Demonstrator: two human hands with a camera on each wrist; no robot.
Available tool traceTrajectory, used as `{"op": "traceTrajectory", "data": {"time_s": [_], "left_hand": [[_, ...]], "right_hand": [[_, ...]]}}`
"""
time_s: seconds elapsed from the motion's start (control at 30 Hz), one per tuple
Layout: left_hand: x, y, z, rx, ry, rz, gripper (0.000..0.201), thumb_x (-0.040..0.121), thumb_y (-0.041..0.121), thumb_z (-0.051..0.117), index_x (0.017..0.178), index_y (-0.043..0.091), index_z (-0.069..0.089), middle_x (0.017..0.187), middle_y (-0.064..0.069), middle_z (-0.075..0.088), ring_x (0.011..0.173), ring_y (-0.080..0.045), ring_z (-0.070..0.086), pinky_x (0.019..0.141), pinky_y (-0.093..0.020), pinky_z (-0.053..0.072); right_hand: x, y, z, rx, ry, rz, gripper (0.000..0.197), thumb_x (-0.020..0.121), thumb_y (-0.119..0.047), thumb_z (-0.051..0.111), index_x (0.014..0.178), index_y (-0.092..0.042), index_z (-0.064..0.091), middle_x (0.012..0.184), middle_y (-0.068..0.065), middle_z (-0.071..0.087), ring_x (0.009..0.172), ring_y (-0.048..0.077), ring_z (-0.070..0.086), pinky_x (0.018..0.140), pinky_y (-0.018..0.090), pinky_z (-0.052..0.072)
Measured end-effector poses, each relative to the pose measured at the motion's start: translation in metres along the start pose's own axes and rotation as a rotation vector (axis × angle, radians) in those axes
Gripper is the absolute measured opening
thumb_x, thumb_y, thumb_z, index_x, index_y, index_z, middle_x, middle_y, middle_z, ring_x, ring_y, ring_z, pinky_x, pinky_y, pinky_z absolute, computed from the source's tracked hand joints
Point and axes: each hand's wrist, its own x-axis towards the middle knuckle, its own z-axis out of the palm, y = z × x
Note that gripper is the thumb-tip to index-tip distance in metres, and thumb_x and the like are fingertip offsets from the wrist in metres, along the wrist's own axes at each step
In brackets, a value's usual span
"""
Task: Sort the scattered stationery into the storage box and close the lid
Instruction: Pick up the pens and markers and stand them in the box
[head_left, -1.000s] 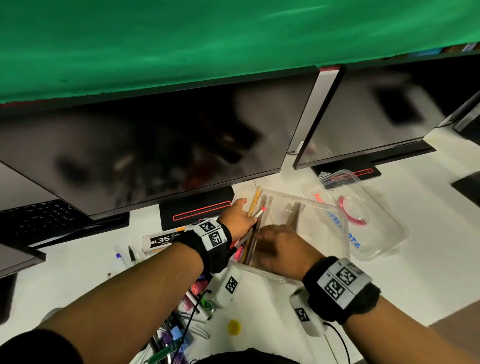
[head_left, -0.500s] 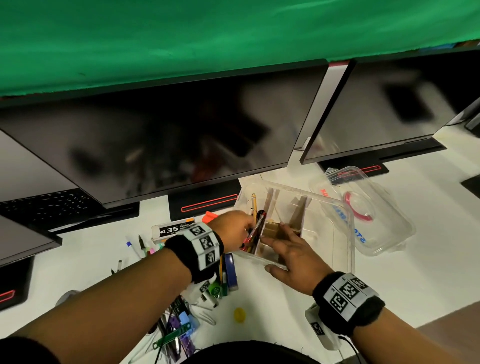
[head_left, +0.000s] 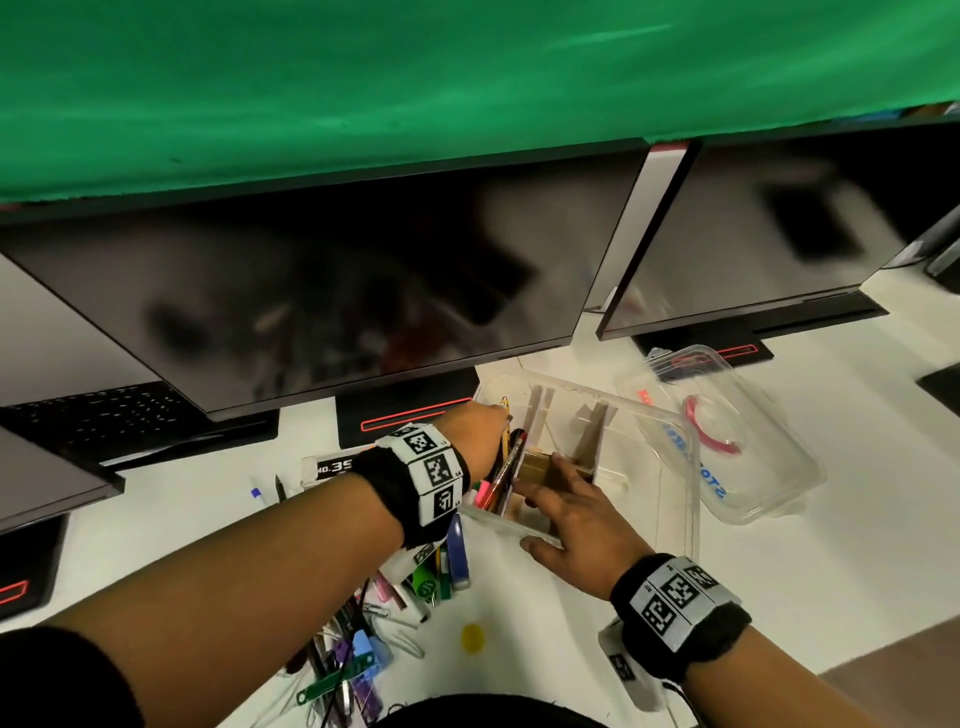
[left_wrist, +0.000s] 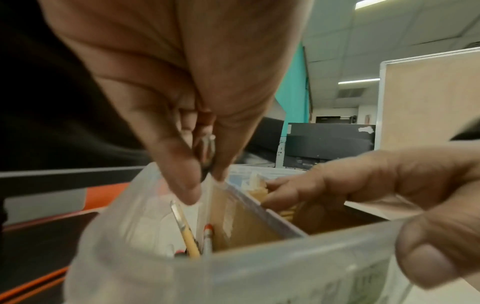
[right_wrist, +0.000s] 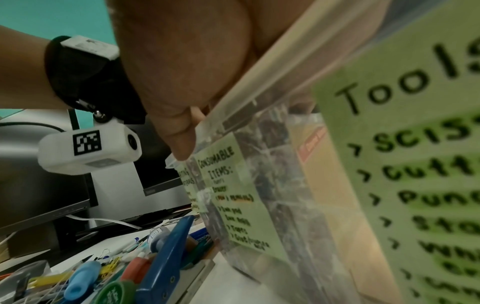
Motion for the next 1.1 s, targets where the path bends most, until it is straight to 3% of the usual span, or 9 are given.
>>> {"op": "traceTrajectory", "data": {"time_s": [0.17, 0.37, 0.53, 0.63, 0.7, 0.8, 0.9, 1.0, 1.1], "left_hand": [[0.005, -0.002, 0.02, -0.224, -0.041, -0.111, 0.031, 0.094, 0.024, 0.051, 0.123, 0.013, 0.048, 0.122, -0.015, 0.057, 0.105, -0.031, 0.059, 0.077, -0.03, 0.043], [-0.006, -0.043, 0.022, -0.304, 0.169, -0.049, 0.024, 0.089, 0.015, 0.052, 0.111, 0.021, 0.061, 0.116, 0.0, 0.06, 0.107, -0.019, 0.056, 0.087, -0.026, 0.043], [-0.032, -0.095, 0.032, -0.355, 0.195, -0.131, 0.024, 0.087, 0.014, 0.056, 0.109, 0.021, 0.062, 0.113, 0.0, 0.061, 0.105, -0.018, 0.058, 0.088, -0.023, 0.041], [-0.052, -0.123, 0.044, -0.38, 0.143, -0.199, 0.024, 0.086, 0.009, 0.057, 0.109, 0.016, 0.064, 0.111, -0.003, 0.066, 0.102, -0.02, 0.061, 0.081, -0.019, 0.04], [-0.068, -0.145, 0.055, -0.363, 0.084, -0.249, 0.026, 0.086, 0.006, 0.056, 0.109, 0.014, 0.064, 0.112, -0.004, 0.067, 0.103, -0.021, 0.061, 0.083, -0.02, 0.041], [-0.092, -0.17, 0.073, -0.333, 0.029, -0.303, 0.027, 0.087, 0.006, 0.052, 0.108, 0.016, 0.065, 0.113, -0.003, 0.067, 0.105, -0.02, 0.061, 0.084, -0.02, 0.041], [-0.11, -0.181, 0.088, -0.301, -0.043, -0.291, 0.03, 0.088, 0.009, 0.049, 0.11, 0.02, 0.065, 0.115, -0.002, 0.067, 0.109, -0.022, 0.06, 0.086, -0.022, 0.041], [-0.124, -0.186, 0.1, -0.287, -0.118, -0.269, 0.027, 0.088, 0.015, 0.053, 0.113, 0.018, 0.063, 0.116, -0.006, 0.063, 0.111, -0.025, 0.057, 0.091, -0.026, 0.042], [-0.134, -0.187, 0.11, -0.28, -0.148, -0.236, 0.029, 0.088, 0.017, 0.053, 0.115, 0.017, 0.063, 0.117, -0.007, 0.061, 0.112, -0.025, 0.056, 0.095, -0.03, 0.042]], "right_hand": [[0.001, 0.002, 0.002, -0.002, 0.001, -0.009, 0.066, 0.085, -0.053, 0.044, 0.145, -0.034, 0.023, 0.141, -0.005, 0.05, 0.148, 0.019, -0.009, 0.118, 0.035, 0.016], [0.002, 0.003, 0.002, -0.002, 0.017, -0.006, 0.064, 0.087, -0.05, 0.05, 0.144, -0.036, 0.025, 0.142, -0.007, 0.048, 0.148, 0.018, -0.009, 0.119, 0.034, 0.013], [0.004, 0.002, 0.005, 0.012, 0.031, -0.022, 0.065, 0.084, -0.051, 0.05, 0.143, -0.036, 0.029, 0.142, -0.008, 0.049, 0.147, 0.016, -0.005, 0.12, 0.035, 0.014], [0.003, -0.002, -0.005, 0.021, 0.097, -0.036, 0.064, 0.075, -0.054, 0.046, 0.134, -0.029, 0.049, 0.133, 0.0, 0.058, 0.142, 0.027, 0.026, 0.117, 0.035, 0.021], [0.01, -0.016, -0.01, -0.008, 0.204, -0.048, 0.055, 0.071, -0.051, 0.045, 0.113, -0.022, 0.067, 0.114, 0.005, 0.067, 0.117, 0.031, 0.055, 0.105, 0.03, 0.035], [0.027, -0.055, -0.018, 0.009, 0.314, -0.038, 0.029, 0.077, -0.033, 0.058, 0.095, -0.015, 0.071, 0.095, 0.007, 0.067, 0.096, 0.03, 0.06, 0.089, 0.033, 0.045], [0.043, -0.097, -0.009, 0.104, 0.156, -0.113, 0.02, 0.085, -0.022, 0.059, 0.101, -0.014, 0.067, 0.098, 0.002, 0.062, 0.095, 0.023, 0.059, 0.083, 0.028, 0.044], [0.057, -0.127, 0.02, 0.056, -0.045, -0.208, 0.016, 0.088, -0.019, 0.052, 0.094, -0.01, 0.063, 0.095, 0.006, 0.064, 0.096, 0.027, 0.061, 0.075, 0.03, 0.042], [0.069, -0.146, 0.051, -0.076, -0.219, -0.133, 0.022, 0.092, -0.02, 0.045, 0.104, -0.009, 0.061, 0.111, 0.012, 0.063, 0.106, 0.028, 0.058, 0.068, 0.03, 0.04]]}}
